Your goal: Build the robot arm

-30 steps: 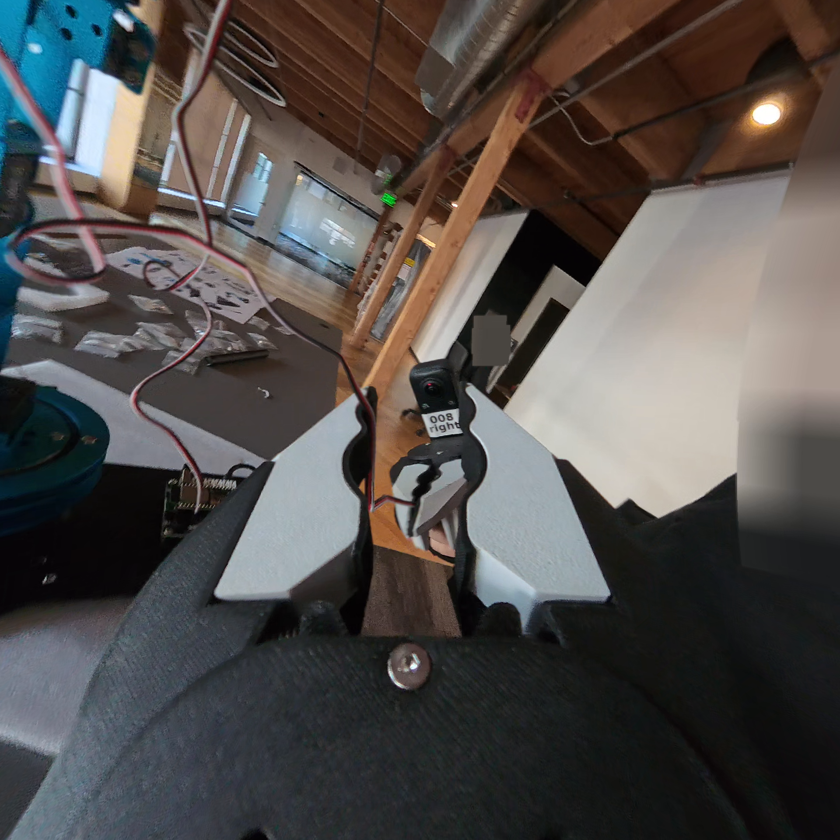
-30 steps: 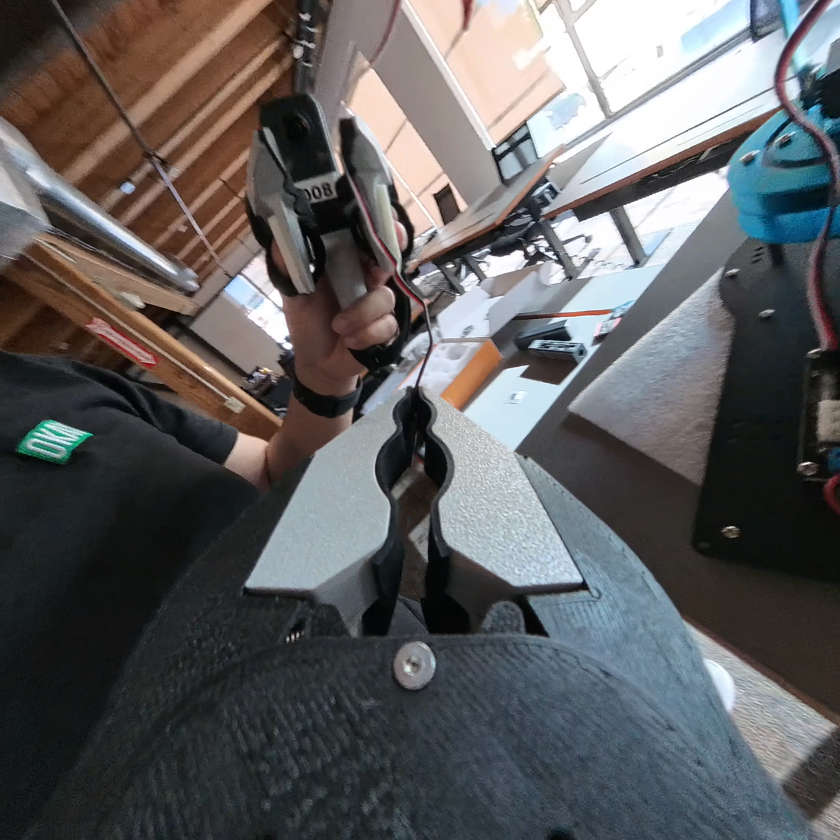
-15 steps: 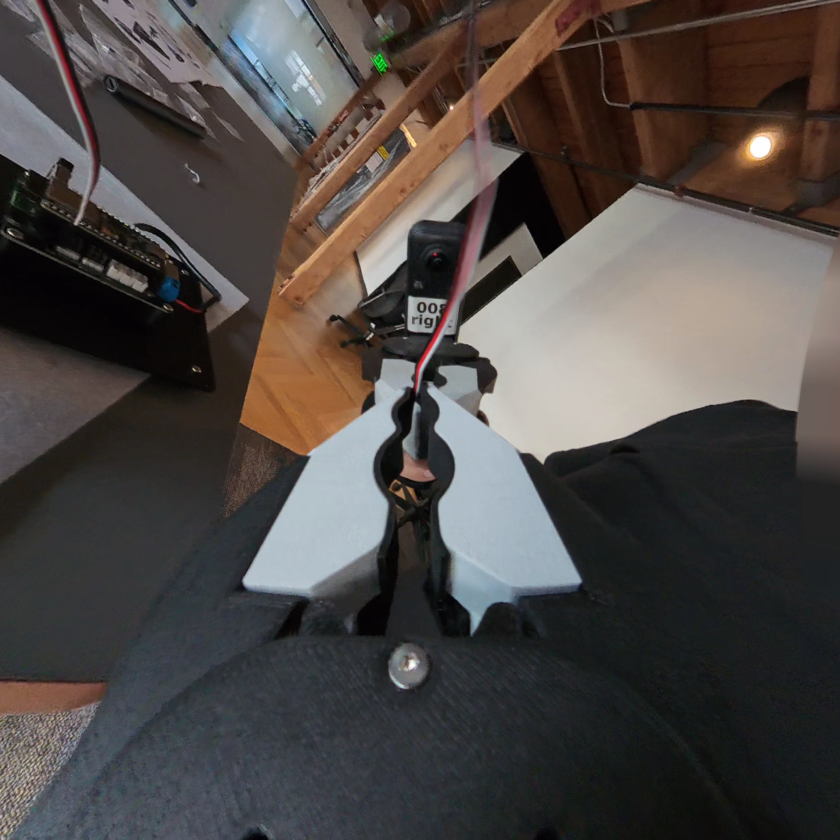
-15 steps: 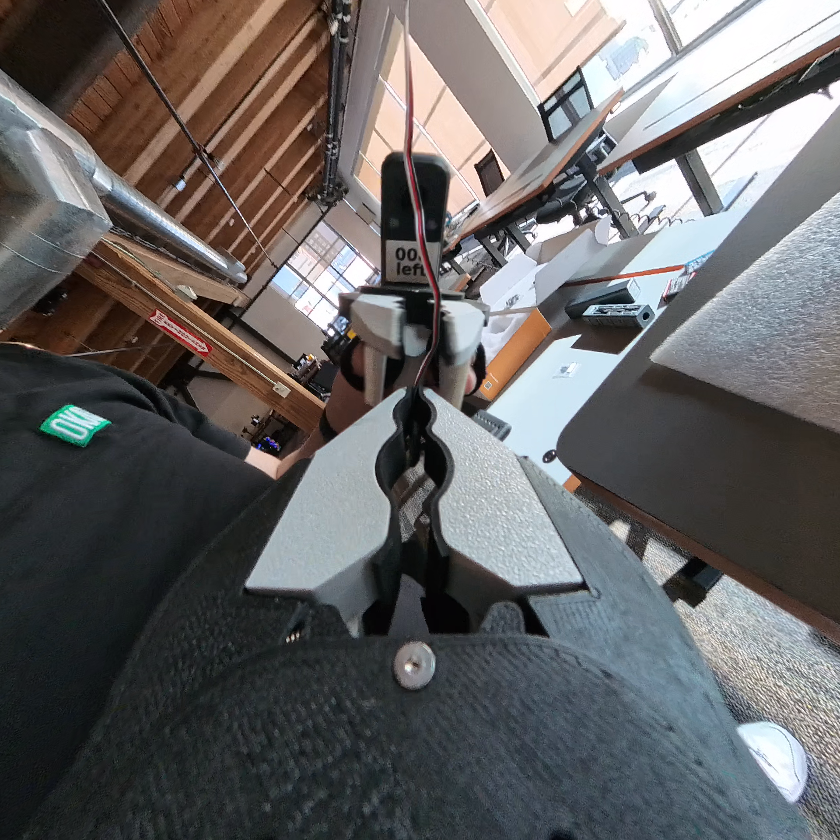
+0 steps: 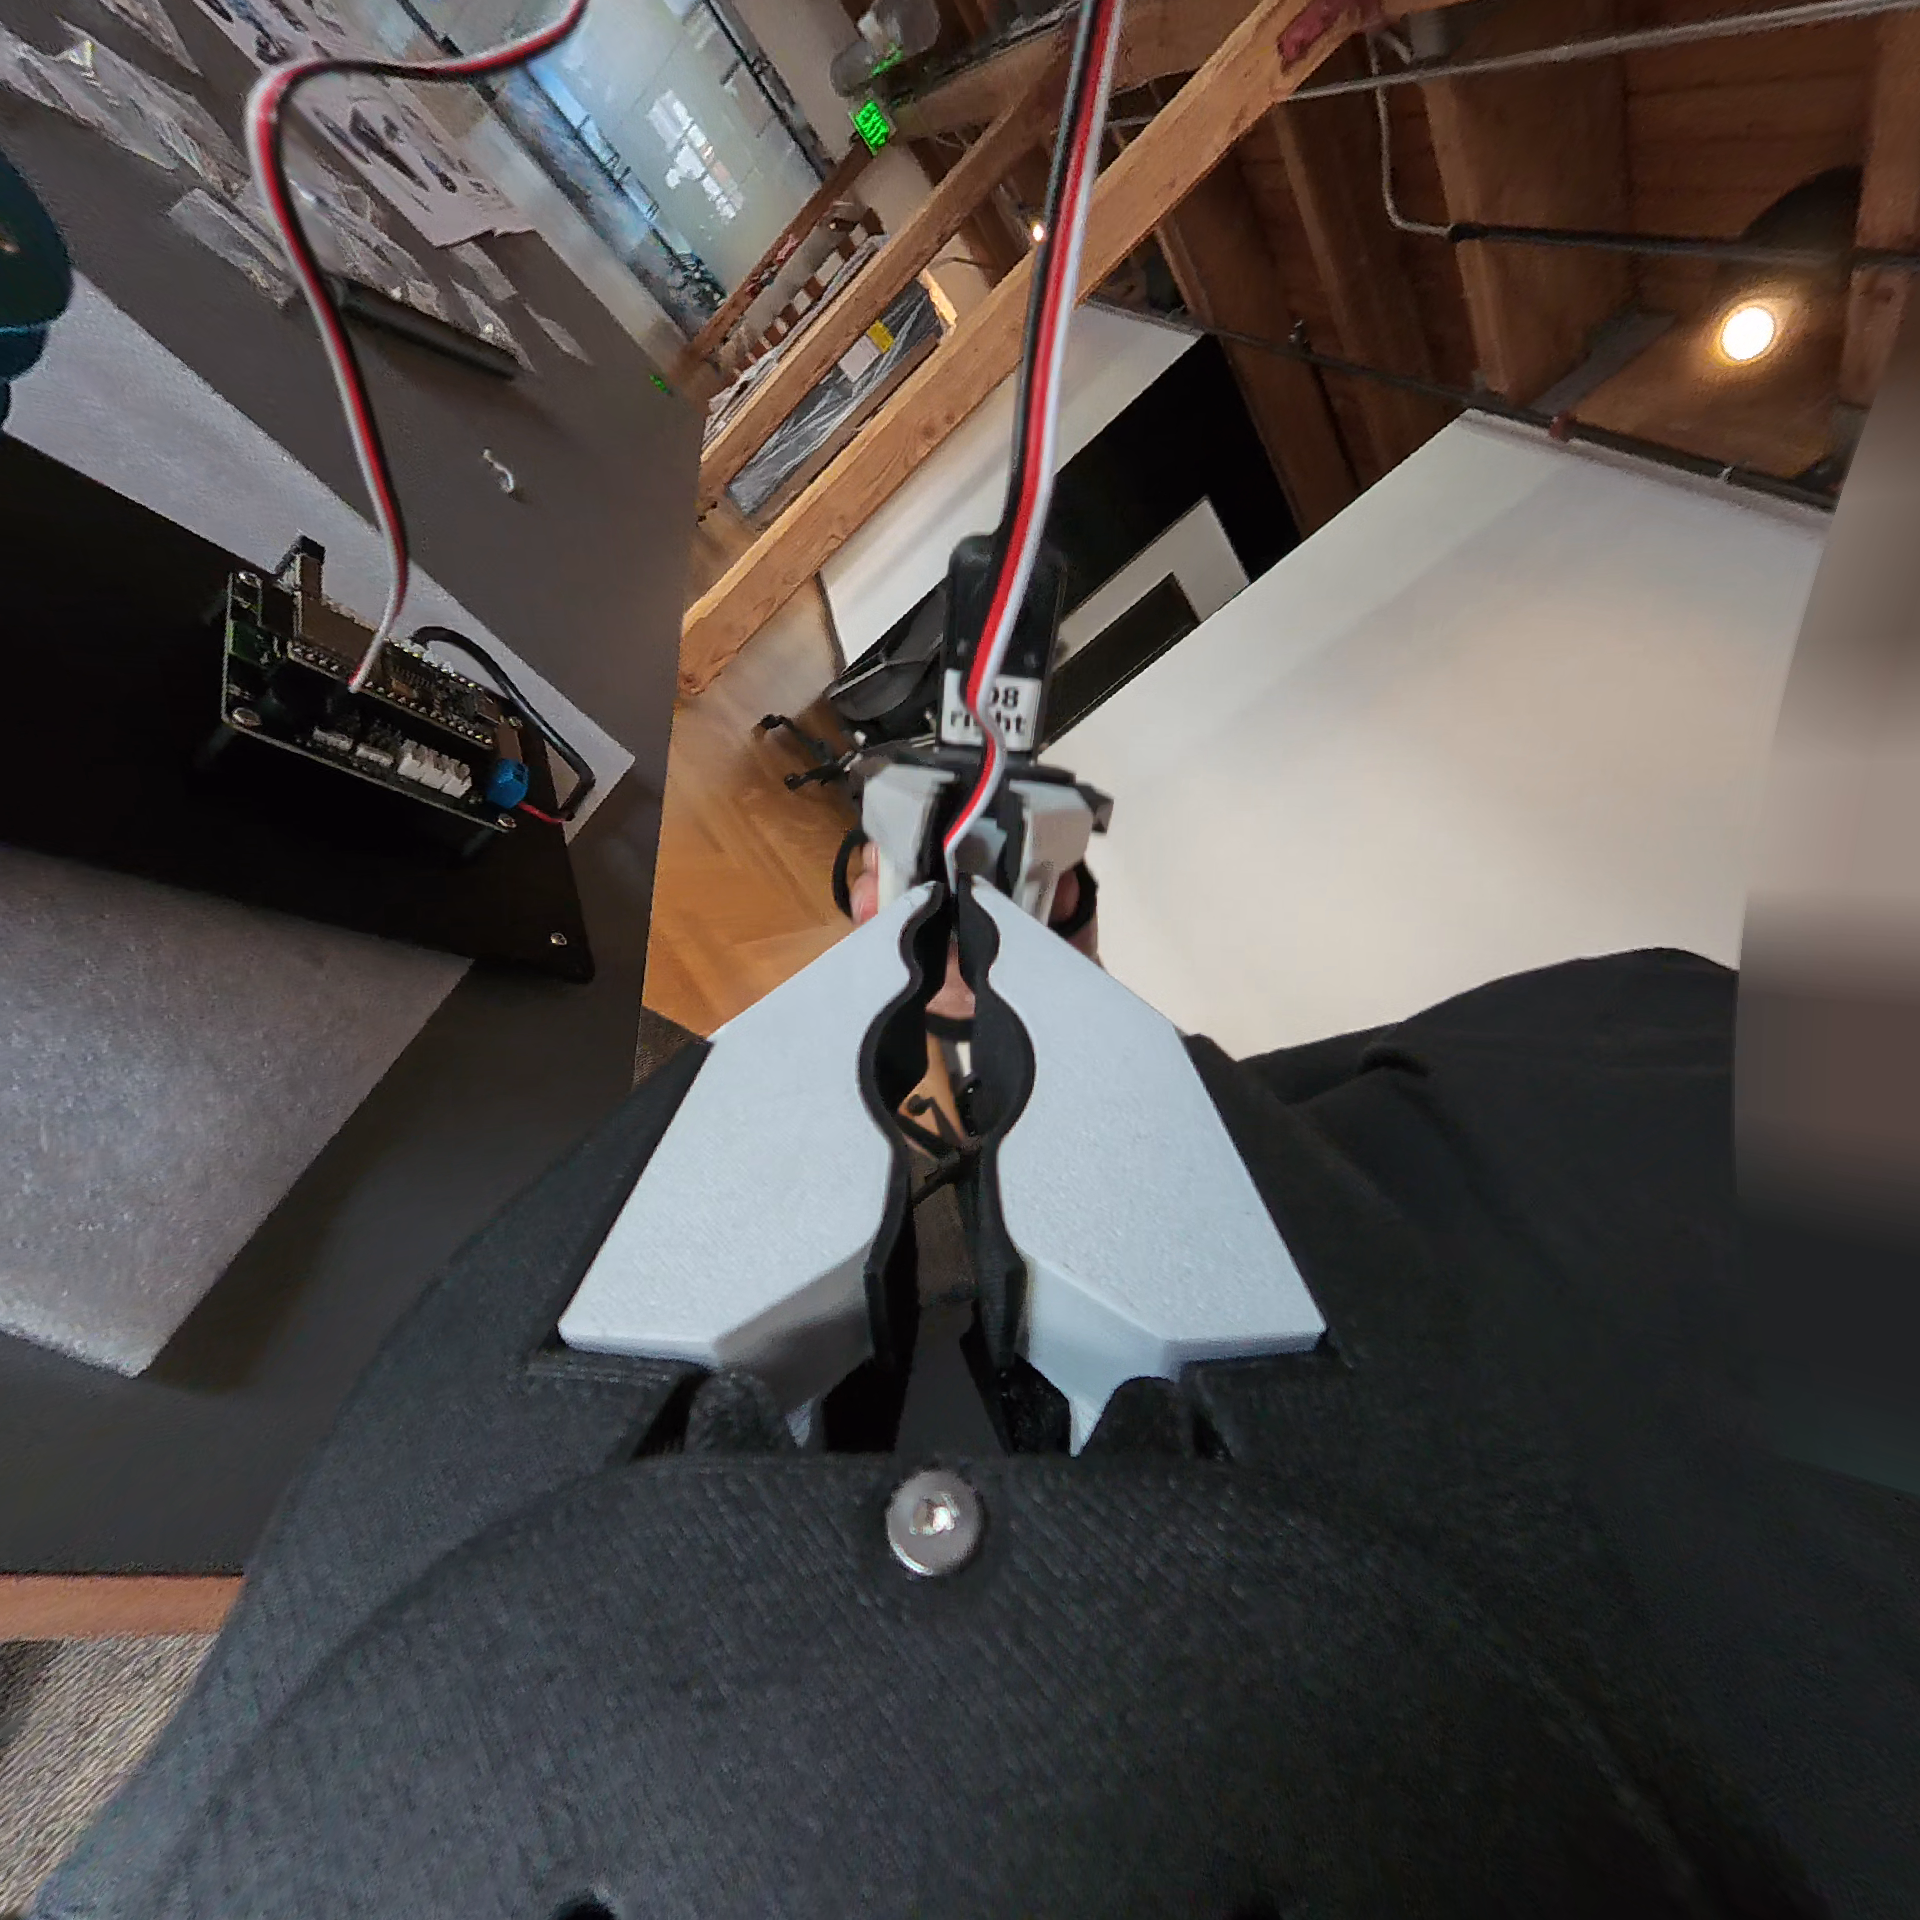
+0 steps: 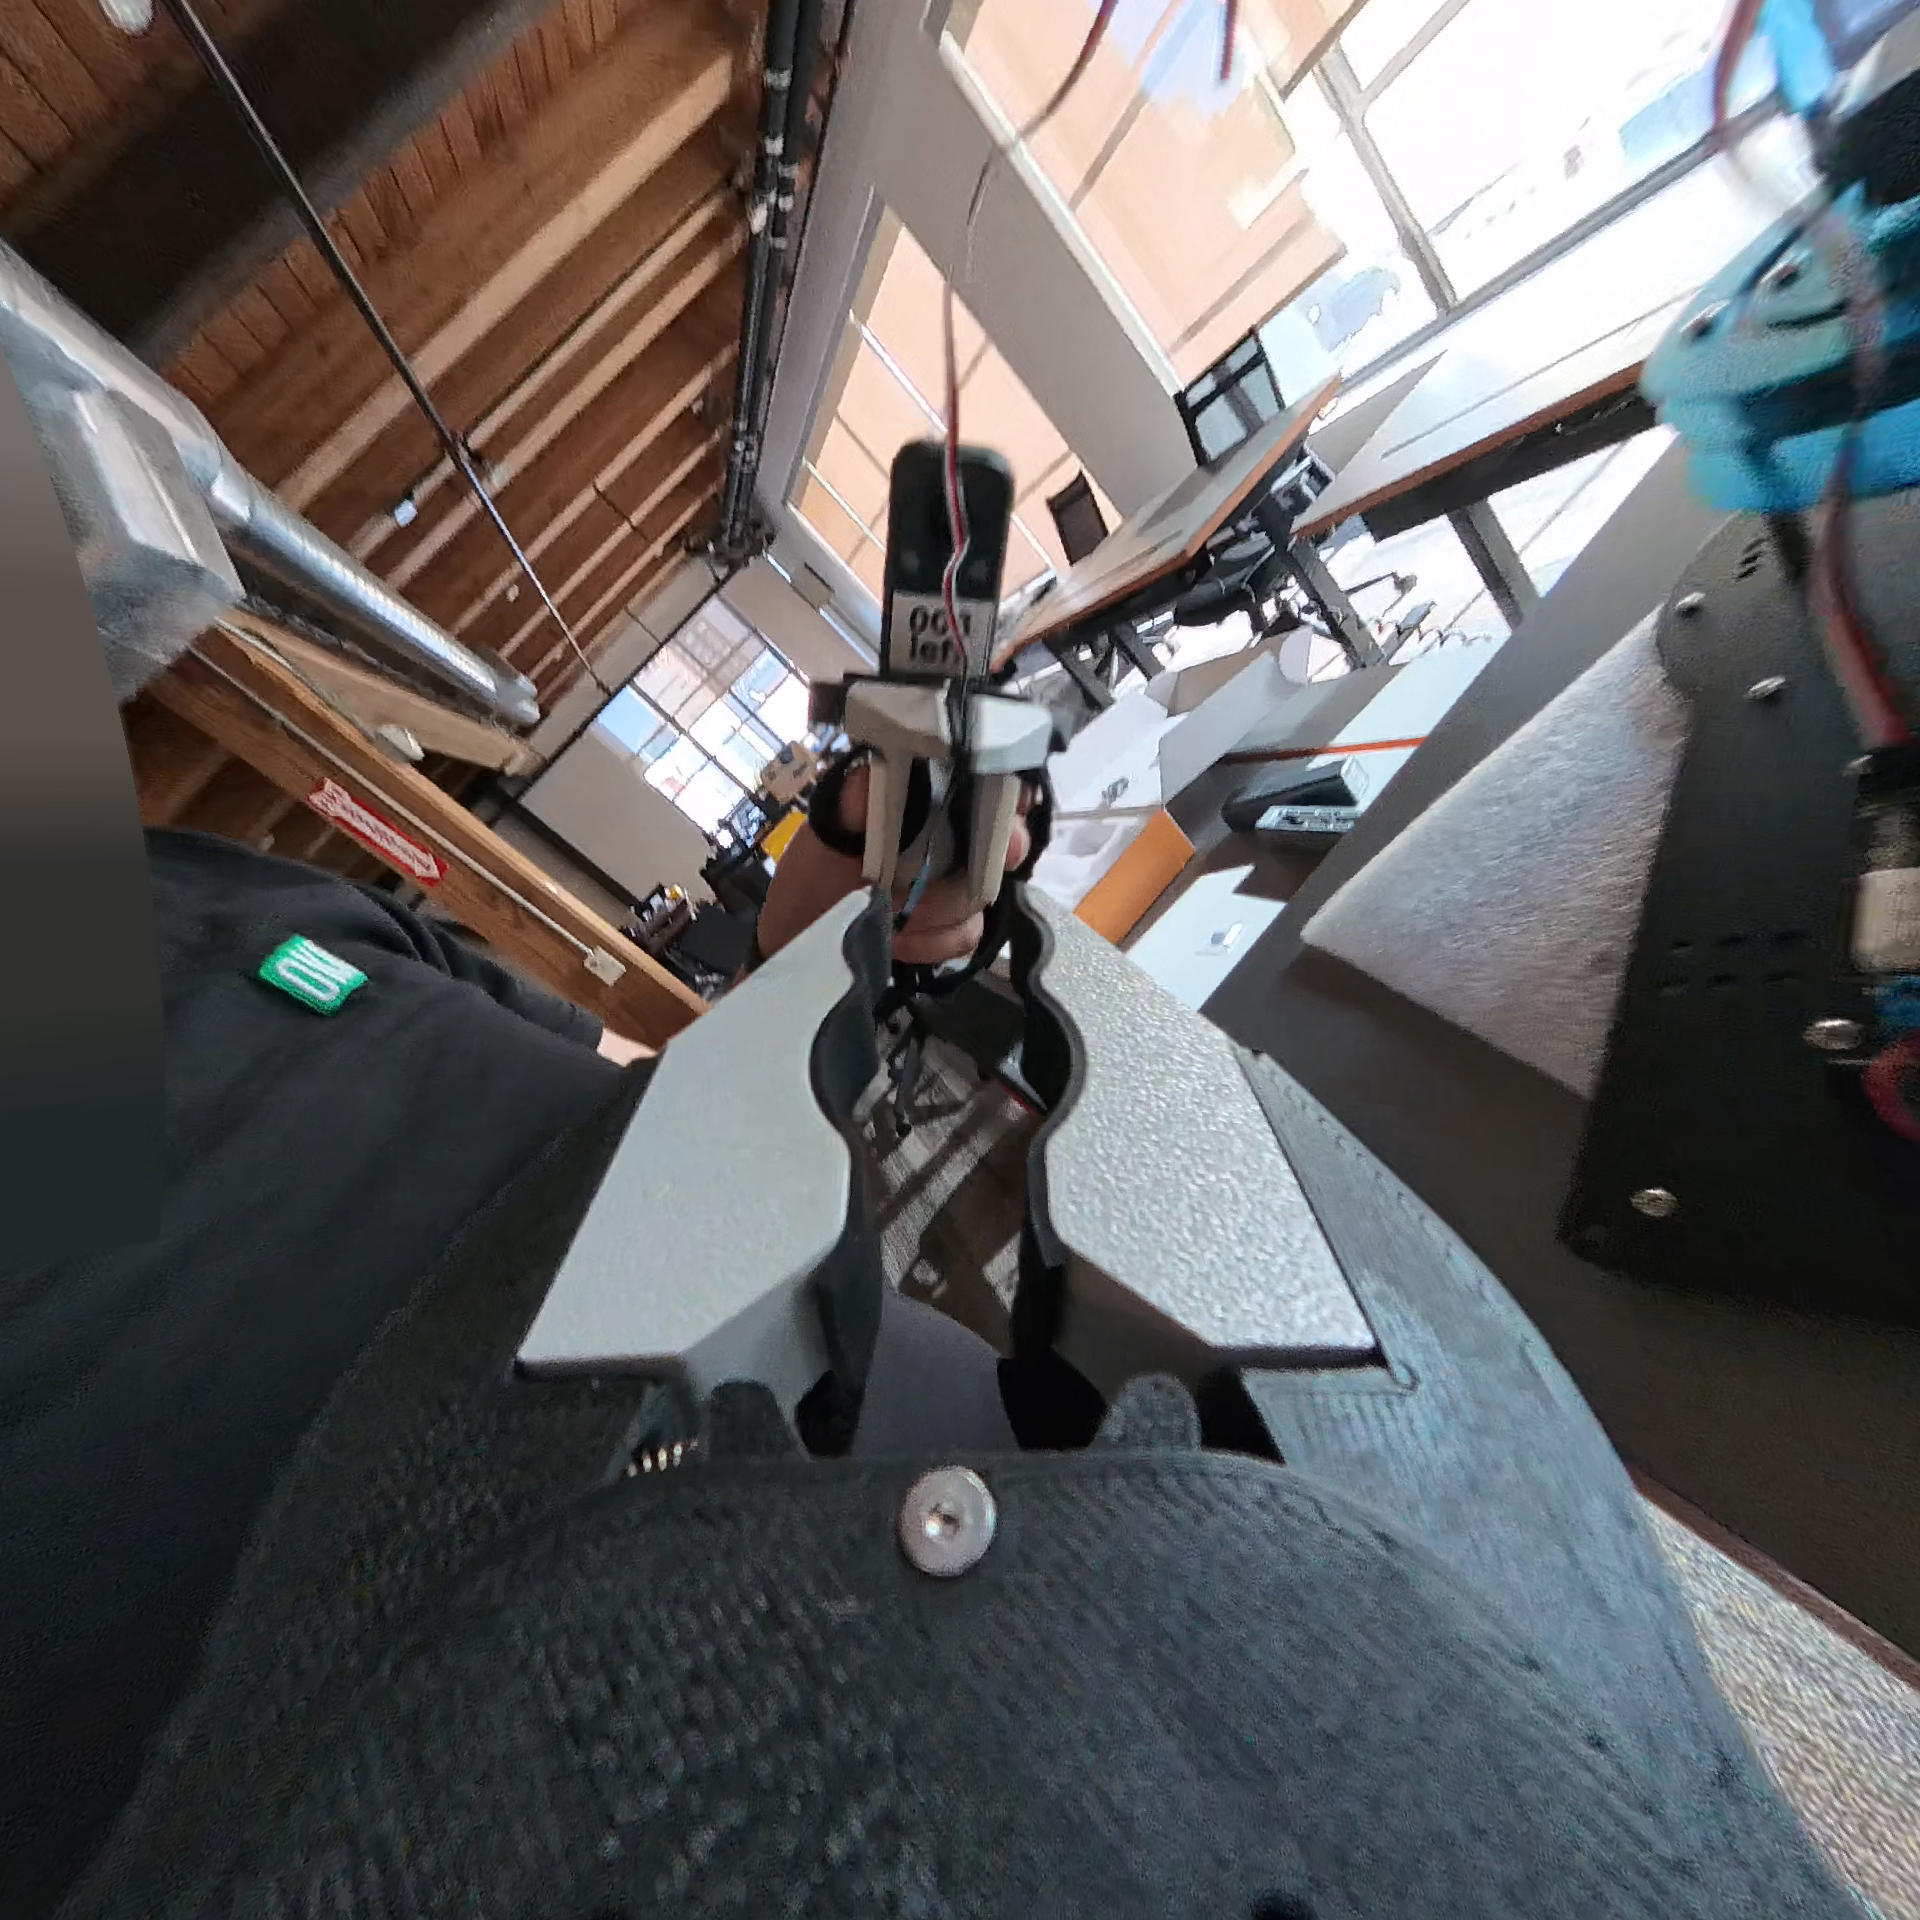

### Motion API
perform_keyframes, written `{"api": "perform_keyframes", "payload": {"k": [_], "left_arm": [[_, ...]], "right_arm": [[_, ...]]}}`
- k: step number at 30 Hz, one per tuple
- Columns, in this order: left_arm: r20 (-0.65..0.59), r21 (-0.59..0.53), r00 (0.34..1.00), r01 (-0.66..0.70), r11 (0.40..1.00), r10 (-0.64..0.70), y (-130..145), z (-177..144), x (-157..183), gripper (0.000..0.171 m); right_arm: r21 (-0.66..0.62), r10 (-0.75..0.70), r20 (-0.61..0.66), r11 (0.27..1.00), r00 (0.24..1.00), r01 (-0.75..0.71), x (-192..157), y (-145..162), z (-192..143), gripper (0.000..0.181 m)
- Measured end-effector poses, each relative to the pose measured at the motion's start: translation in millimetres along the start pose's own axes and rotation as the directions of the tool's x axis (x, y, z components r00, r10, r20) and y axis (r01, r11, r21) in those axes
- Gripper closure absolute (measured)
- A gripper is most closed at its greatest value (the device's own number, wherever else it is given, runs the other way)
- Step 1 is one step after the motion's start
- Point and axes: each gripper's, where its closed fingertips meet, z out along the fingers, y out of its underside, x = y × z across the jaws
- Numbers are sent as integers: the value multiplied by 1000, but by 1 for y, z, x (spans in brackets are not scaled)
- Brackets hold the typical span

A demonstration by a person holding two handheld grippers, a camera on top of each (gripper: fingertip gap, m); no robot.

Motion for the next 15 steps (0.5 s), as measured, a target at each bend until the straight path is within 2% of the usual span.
{"api": "perform_keyframes", "payload": {"k": [4, 8, 10, 12, 15], "left_arm": [[57, -23, 998, -6, 1000, 8, 3, 19, 4, 171], [240, -77, 966, -80, 994, 96, 8, 49, -1, 171], [312, -128, 934, -139, 982, 173, 13, 65, 1, 171], [375, -172, 897, -181, 968, 234, 16, 80, 2, 171], [498, -217, 817, -206, 954, 289, 14, 90, -2, 171]], "right_arm": [[16, 9, 55, 1000, 998, -10, -2, -25, -23, 163], [-145, -63, 77, 987, 995, 74, -6, -26, -35, 164], [-300, -137, 82, 941, 987, 156, -4, -19, -41, 164], [-425, -219, 148, 867, 964, 262, -3, -13, -51, 165], [-573, -265, 191, 752, 945, 327, 6, -14, -65, 166]]}}
